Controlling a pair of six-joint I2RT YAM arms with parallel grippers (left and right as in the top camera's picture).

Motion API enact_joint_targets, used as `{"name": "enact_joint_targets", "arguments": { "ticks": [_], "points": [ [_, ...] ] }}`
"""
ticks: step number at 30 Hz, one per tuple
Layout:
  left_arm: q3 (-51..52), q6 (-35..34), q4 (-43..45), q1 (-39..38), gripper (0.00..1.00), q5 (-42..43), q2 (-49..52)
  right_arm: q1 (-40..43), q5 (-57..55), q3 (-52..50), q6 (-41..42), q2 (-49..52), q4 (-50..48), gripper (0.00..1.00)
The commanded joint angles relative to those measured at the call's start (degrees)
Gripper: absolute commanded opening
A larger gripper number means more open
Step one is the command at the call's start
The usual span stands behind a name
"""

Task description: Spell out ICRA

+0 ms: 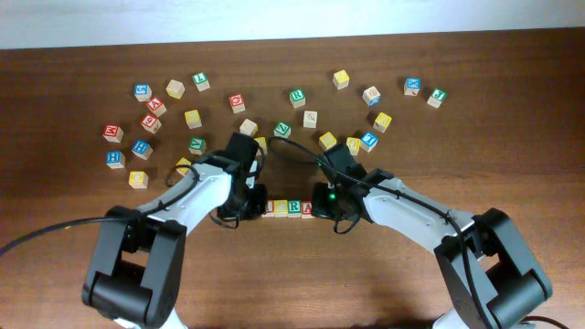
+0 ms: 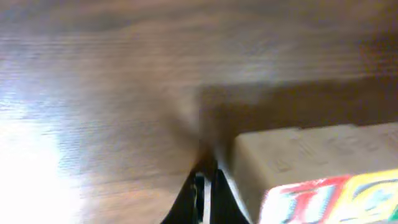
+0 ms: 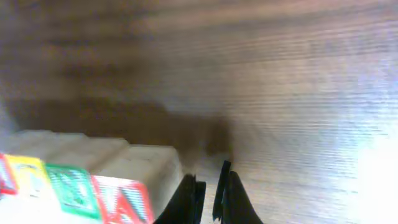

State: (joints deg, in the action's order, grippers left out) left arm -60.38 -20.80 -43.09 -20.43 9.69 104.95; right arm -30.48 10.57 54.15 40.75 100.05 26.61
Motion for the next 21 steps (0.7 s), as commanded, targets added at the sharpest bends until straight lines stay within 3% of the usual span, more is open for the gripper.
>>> {"name": "enact_joint_targets", "arguments": {
  "ticks": [1, 4, 7, 11, 13, 21],
  "points": [
    [-0.85, -0.55, -3.02, 4.28, 0.0, -2.19, 1.36, 1.55, -1.95, 3.17, -4.61, -0.98, 5.77, 0.04],
    [-0.92, -0.55, -4.46, 7.91, 0.0, -2.23, -2.27, 1.6, -1.44, 8.17, -5.44, -2.29, 17.81, 0.04],
    [-0.9, -0.66, -4.57, 9.79, 0.0, -4.72, -2.34, 0.61, 3.39, 8.63, -9.05, -2.19, 21.24, 0.04],
    [-0.9, -3.19, -4.13, 14.08, 0.0, -5.16, -2.34, -4.24, 2.49, 8.63, -7.91, -2.14, 18.03, 0.04],
    [-0.83, -3.17, -4.46, 16.33, 0.0, -5.18, -2.32, -7.91, -5.25, 8.63, -0.81, -0.96, 17.9, 0.04],
    [-0.79, -3.17, -4.04, 18.03, 0.07, -5.22, -2.32, -8.98, -4.83, 8.63, -0.83, 5.22, 13.14, 0.04]
  ]
}}
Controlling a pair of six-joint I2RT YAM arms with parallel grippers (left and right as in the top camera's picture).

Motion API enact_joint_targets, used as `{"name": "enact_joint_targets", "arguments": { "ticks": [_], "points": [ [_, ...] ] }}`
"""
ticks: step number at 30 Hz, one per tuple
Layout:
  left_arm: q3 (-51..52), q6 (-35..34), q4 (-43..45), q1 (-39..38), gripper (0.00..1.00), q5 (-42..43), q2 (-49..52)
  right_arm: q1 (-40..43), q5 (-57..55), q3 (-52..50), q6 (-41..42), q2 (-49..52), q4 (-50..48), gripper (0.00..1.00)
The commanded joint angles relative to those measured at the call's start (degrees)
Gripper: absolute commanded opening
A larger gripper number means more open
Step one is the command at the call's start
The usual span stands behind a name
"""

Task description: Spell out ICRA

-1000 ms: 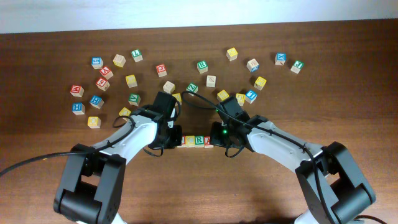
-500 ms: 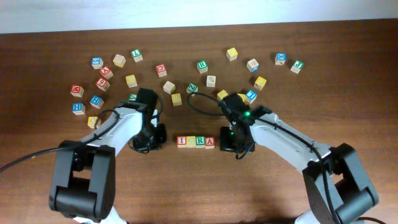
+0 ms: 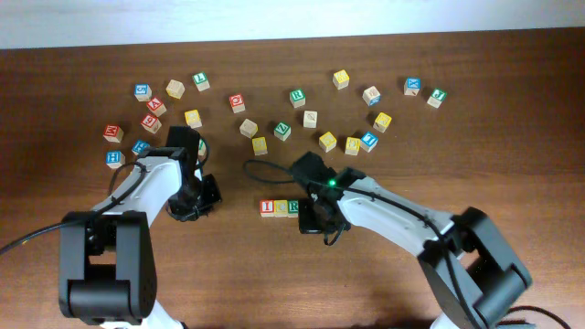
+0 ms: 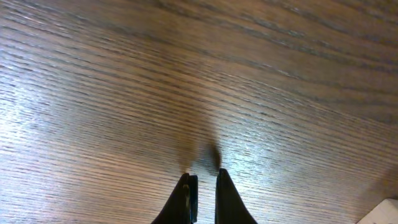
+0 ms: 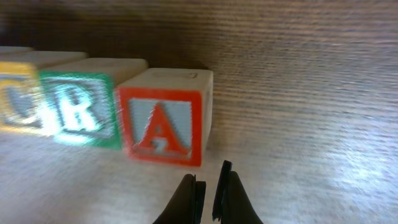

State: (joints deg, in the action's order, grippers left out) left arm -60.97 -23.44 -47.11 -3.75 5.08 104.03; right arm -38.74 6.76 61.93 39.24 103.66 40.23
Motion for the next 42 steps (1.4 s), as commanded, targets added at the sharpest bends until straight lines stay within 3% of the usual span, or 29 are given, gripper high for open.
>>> {"name": "enact_joint_targets", "arguments": {
  "ticks": [1, 15, 23, 31, 42],
  "points": [
    [-0.2, -0.52, -0.15, 1.73, 0.1, -0.61, -1.4, -0.72, -1.03, 0.85, 0.66, 1.88, -1.07, 0.04],
    [-0.02, -0.52, -0.17, 1.77, 0.14, -0.48, -1.4, -0.74, 0.52, 0.85, 0.66, 1.88, -4.76, 0.04],
    [1.86, 0.76, -0.07, -2.1, 0.04, 0.04, -1.4, -0.57, 0.7, 6.64, -2.36, -4.59, 6.97, 0.04],
    [2.34, -1.86, 1.4, -1.92, 0.0, -0.63, -1.4, -4.83, -0.2, 5.73, 3.08, 2.69, 0.85, 0.04],
    [2.49, -1.84, 0.28, 1.68, 0.0, -0.61, -1.4, -5.51, -1.46, 5.73, 3.32, 5.68, -1.81, 0.04]
  ]
}}
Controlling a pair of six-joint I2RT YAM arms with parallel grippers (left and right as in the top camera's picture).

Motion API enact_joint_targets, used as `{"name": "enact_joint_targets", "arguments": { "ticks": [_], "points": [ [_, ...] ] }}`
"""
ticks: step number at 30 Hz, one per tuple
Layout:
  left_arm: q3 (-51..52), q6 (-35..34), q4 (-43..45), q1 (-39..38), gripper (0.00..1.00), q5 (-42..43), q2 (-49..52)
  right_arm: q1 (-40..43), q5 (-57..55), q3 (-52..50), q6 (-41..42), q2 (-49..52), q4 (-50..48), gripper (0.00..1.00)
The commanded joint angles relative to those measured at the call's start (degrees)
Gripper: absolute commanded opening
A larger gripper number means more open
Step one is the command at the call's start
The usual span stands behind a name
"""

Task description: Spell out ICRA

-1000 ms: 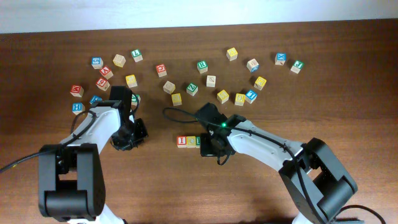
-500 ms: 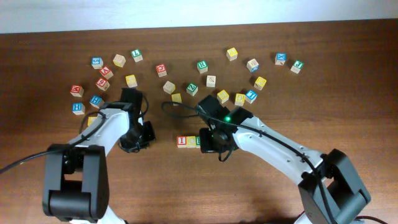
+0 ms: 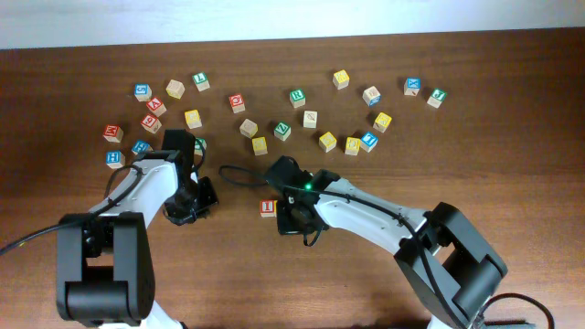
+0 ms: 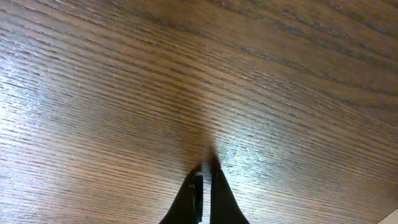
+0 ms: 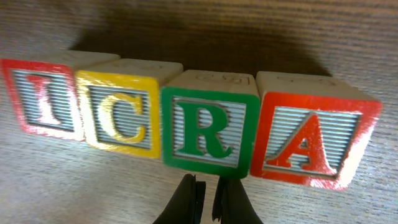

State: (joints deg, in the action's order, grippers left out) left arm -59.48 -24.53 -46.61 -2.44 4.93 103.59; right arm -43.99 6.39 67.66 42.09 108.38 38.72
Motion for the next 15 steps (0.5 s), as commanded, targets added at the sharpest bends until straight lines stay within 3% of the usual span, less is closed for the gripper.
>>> {"name": "enact_joint_targets", "arguments": {
  "ticks": [1, 15],
  "points": [
    [1.11, -0.74, -0.22, 0.37, 0.0, -0.46, -0.96, -0.26, -1.09, 0.0, 0.46, 0.96, -0.63, 0.04],
    [1.33, -0.72, -0.22, 0.37, 0.01, -0.44, -0.96, -0.26, 0.17, 0.07, 0.39, 0.96, -2.58, 0.04]
  ]
}}
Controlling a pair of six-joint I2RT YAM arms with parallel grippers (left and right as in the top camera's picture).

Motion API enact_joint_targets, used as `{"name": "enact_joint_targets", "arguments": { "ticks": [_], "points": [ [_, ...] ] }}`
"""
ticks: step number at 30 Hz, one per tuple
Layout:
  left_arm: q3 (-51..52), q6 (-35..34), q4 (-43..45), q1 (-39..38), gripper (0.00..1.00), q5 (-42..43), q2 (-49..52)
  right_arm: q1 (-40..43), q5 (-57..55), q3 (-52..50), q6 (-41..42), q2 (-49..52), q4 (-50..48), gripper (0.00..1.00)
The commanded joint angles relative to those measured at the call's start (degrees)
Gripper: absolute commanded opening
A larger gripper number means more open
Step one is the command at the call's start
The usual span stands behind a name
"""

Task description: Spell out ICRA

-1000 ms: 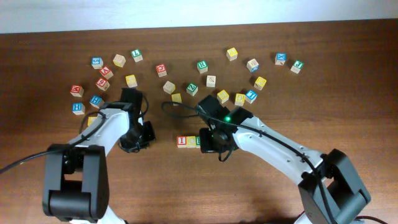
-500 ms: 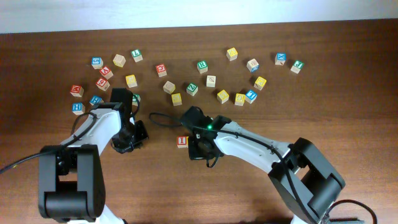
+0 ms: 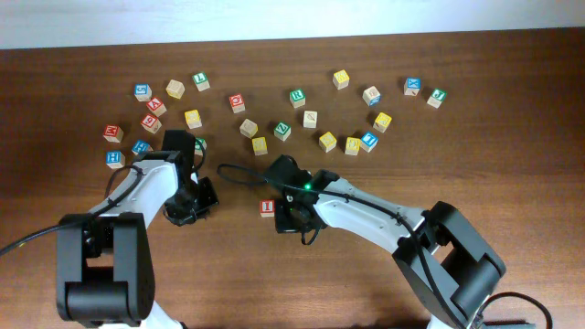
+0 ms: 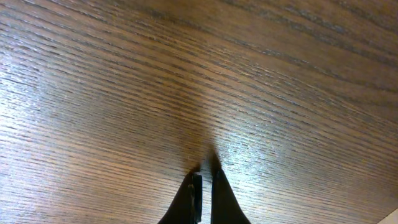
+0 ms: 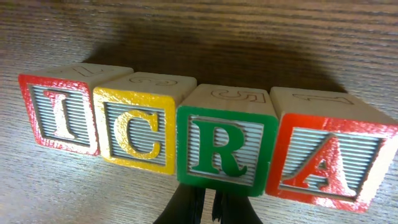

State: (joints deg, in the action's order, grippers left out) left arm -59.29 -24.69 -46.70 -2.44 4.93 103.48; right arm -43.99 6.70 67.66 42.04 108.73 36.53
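Observation:
Four letter blocks stand side by side in a row on the wooden table: red I (image 5: pixel 59 121), yellow C (image 5: pixel 135 134), green R (image 5: pixel 224 149) and red A (image 5: pixel 323 165). My right gripper (image 5: pixel 208 204) is shut and empty, its tips just in front of the R block. From overhead only the I block (image 3: pixel 267 207) shows; the right gripper (image 3: pixel 292 217) covers the others. My left gripper (image 4: pixel 204 182) is shut and empty over bare wood, to the left of the row in the overhead view (image 3: pixel 192 203).
Several loose letter blocks are scattered across the back of the table, a cluster at the left (image 3: pixel 151 119) close to the left arm and a band from the middle (image 3: pixel 297 96) to the right (image 3: pixel 413 87). The table's far edge (image 3: pixel 292 37) runs behind them.
My right gripper has come a little closer to the row, its tips now right under the R block. The left gripper has not moved.
First both shut grippers stood at the ends of the row, left at the I, right at the A. Then the left gripper was away to the left over bare wood and the right was in front of the A. Later and now, the right faces the R.

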Motion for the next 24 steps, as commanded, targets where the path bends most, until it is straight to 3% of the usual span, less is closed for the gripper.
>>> {"name": "enact_joint_targets", "arguments": {
  "ticks": [1, 14, 18, 24],
  "points": [
    [1.14, -0.57, -0.13, 0.37, 0.01, -0.44, -0.85, -0.26, -0.35, 0.07, 0.46, 0.61, -0.72, 0.04],
    [1.14, -0.57, -0.13, 0.35, 0.01, -0.44, -0.85, -0.26, -1.14, 0.07, 0.46, 0.61, -2.05, 0.04],
    [1.14, -0.52, -0.39, -0.09, 0.0, -0.22, -0.85, -0.26, 3.93, 0.2, 0.22, 0.37, -1.22, 0.04],
    [1.14, -0.59, -0.11, -6.49, 0.0, -0.22, -0.85, 1.55, 3.91, 7.74, -3.93, -5.53, 14.08, 0.04]
  ]
}}
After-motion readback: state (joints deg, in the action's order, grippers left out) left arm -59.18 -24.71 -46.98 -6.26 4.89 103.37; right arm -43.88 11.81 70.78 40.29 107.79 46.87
